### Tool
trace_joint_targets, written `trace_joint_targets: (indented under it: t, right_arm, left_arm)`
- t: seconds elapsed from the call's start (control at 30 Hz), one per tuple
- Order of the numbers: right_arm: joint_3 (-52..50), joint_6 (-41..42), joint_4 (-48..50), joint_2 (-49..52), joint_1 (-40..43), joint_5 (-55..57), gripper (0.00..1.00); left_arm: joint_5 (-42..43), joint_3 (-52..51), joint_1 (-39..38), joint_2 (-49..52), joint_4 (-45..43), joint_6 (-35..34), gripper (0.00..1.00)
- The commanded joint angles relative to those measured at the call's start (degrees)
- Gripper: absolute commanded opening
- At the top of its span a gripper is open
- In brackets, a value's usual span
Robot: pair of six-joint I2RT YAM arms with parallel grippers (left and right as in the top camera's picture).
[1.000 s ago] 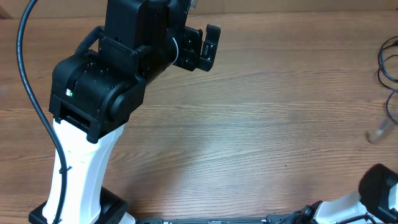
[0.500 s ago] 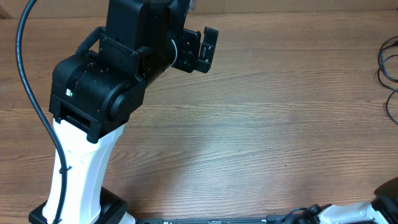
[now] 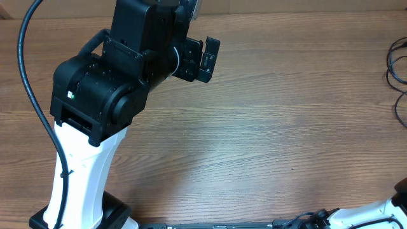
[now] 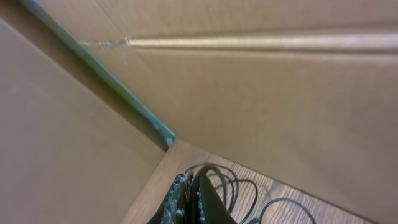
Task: Untangle cables
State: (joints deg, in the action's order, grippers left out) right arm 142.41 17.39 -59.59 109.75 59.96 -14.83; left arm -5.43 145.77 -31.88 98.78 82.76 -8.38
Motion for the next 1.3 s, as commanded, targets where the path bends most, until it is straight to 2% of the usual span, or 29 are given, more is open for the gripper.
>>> trace_joint_targets:
  t: [0.0,0.47,0.6,0.93,1.13,1.27]
  right_arm:
    - [-1.86,0.20,1.16,0.85,-0.11,-1.40,0.04]
    - [-1.81,-1.57,1.46,-4.46,1.03,-3.10,0.04]
    - [-2.58,-2.47,-1.16,-3.74,1.03,5.53,0.04]
    - [-23.39,-2.60,11.17,-2.80,1.66,7.08,0.04]
    - [-28.22,-2.60,14.56,-2.49,1.46,6.78,0.04]
    - [-32.33,-2.60,17.75,-1.81,0.42,2.16,0.04]
  left_arm:
    - [-0.72,-0.13,0.04,0.20,0.20,1.09,1.00]
    - [-0.90,-0.13,0.04,0.20,-1.09,1.14,1.00]
    - [-1.20,-0.13,0.04,0.20,-0.61,1.64,1.00]
    - [-1.20,-0.13,0.04,0.20,1.44,1.97,0.99]
    - [-1.20,-0.13,0.04,0.20,1.44,1.97,1.00]
    - [-1.18,-0.13,0.04,0.20,1.44,1.99,1.00]
